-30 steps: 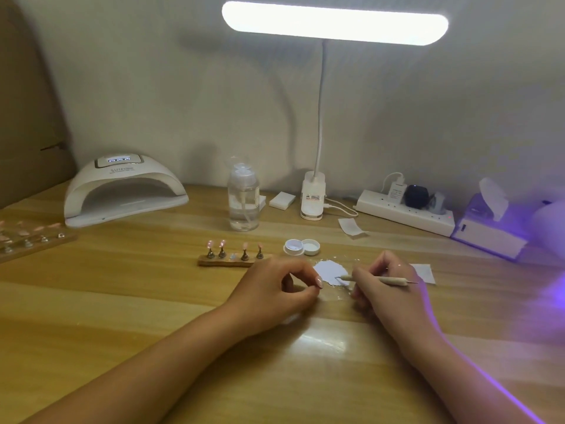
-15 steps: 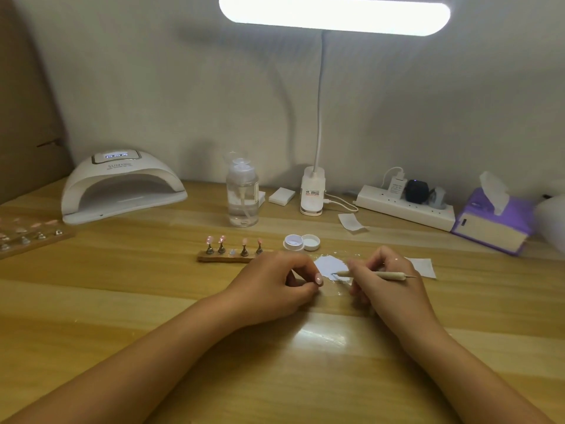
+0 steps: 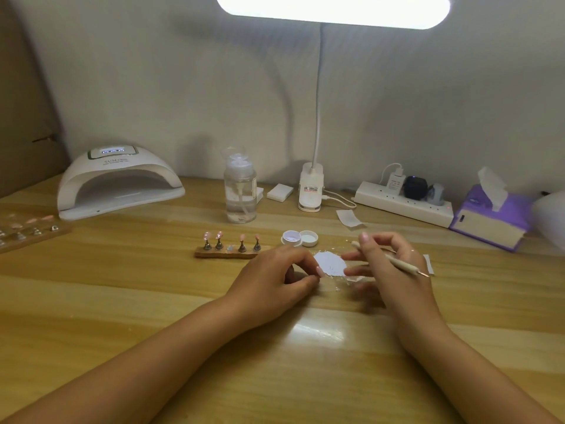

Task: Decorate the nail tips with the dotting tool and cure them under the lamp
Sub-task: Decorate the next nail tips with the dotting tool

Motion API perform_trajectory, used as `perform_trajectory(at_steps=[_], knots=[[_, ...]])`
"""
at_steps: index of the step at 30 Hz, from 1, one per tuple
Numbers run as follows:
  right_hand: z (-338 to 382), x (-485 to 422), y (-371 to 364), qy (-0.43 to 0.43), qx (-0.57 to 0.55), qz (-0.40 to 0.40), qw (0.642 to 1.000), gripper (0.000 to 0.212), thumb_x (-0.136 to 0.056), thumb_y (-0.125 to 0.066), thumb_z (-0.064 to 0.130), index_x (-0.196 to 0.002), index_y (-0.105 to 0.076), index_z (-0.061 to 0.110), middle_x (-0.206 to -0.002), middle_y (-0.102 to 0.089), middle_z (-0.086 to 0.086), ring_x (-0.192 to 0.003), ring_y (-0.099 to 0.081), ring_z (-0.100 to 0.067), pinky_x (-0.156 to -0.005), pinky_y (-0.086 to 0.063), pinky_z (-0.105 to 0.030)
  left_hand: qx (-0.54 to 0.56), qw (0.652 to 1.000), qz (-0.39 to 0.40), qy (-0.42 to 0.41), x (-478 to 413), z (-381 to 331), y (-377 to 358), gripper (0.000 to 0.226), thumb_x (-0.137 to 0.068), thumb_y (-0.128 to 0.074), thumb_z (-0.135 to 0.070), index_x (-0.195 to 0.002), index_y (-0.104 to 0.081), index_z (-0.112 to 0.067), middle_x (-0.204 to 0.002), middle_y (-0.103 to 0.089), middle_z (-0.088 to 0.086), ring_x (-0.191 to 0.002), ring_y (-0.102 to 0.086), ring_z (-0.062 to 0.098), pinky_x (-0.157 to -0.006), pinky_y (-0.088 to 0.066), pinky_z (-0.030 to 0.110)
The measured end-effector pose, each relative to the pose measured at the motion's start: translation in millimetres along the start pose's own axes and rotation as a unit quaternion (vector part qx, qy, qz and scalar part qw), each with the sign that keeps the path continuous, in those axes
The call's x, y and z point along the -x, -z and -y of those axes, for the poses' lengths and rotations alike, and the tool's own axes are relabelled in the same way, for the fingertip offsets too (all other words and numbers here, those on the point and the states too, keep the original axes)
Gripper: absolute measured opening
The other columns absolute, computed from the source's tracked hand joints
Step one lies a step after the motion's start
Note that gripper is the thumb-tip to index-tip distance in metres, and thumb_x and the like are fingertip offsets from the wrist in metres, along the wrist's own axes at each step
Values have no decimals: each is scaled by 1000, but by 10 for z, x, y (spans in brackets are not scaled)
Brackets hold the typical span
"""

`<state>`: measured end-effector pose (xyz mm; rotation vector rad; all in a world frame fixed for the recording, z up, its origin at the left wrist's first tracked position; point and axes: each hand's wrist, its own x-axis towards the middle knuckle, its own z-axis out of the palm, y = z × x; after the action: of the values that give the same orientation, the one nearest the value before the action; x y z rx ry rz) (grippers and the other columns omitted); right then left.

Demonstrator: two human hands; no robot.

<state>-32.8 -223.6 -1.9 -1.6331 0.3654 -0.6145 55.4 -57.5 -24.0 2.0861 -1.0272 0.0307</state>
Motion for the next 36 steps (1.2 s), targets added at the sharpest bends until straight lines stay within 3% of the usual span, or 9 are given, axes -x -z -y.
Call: perform_trajectory(at_steps=[4,7,11,15,22,36], knots=[[52,50,-43,-44,-64,14,997,22,-90,-69,32,-92,-65,10,-66,-72,-3,-52,-63,-11,-43,-47,-19,17,1000,10,1,-13,9,-1,8,-87,-70,-21,-88,-69,-30,-89,-70,-9,-66,-57,11,-70,-50,37],[13,115,-108,-67,-81,39,994,18,-91,-69,25,-86,-58,12,-59,-67,-4,-45,-55,-10,-42,-44,-19,26,1000,9,-3,-5,10,-6,10,-85,-70,-18,-86,-69,-28,-86,-69,-10,-65,-58,12,-67,-50,37],[-25,139,-151,-55,-52,37,996,23,-87,-67,11,-71,-49,12,-53,-63,-8,-41,-52,-12,-40,-42,-18,30,1000,10,-4,-3,17,-8,12,-85,-69,-15,-86,-68,-27,-86,-68,-16,-64,-58,11,-64,-49,34],[-36,141,-158,-45,-46,27,998,25,-82,-63,7,-64,-46,13,-50,-62,-10,-39,-49,-12,-39,-39,-16,29,999,14,-4,-6,27,-8,16,-83,-69,-13,-83,-68,-29,-83,-65,-25,-60,-54,5,-59,-40,22],[-21,153,-172,-45,-23,43,998,21,-82,-63,4,-68,-48,9,-53,-65,-12,-44,-56,-12,-44,-47,-19,26,1000,9,-6,-12,27,-8,15,-83,-71,-14,-84,-69,-28,-87,-68,-22,-62,-57,8,-60,-43,24],[26,174,-181,-41,-17,52,998,16,-84,-61,2,-73,-49,3,-54,-66,-13,-44,-56,-12,-44,-46,-19,30,999,8,-10,-9,36,-14,16,-82,-72,-14,-83,-69,-30,-88,-68,-26,-60,-55,4,-60,-41,22]])
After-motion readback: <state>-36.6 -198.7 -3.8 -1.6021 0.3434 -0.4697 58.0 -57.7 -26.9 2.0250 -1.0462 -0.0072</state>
